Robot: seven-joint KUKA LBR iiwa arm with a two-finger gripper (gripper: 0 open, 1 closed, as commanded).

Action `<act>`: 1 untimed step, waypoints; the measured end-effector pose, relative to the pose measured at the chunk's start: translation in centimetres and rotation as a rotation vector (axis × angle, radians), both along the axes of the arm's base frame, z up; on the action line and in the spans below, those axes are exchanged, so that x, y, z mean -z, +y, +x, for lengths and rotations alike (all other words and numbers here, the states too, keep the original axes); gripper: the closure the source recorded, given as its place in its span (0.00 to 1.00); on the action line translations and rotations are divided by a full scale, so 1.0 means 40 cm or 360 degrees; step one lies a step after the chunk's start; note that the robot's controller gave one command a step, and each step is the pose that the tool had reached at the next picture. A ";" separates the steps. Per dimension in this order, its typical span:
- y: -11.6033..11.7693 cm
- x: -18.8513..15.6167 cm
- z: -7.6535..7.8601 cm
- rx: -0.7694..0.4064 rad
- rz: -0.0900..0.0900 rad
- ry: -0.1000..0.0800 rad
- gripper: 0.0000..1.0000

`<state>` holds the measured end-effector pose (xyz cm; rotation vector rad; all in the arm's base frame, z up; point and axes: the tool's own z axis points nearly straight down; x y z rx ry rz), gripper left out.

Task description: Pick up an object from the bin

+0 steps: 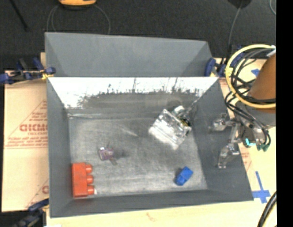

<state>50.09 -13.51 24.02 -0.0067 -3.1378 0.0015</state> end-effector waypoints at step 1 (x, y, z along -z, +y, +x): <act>0.008 0.412 0.006 -0.0164 0.0000 -0.0009 0.00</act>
Offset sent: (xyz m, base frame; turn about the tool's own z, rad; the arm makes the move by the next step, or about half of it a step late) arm 0.0021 0.0036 -0.1622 -0.1044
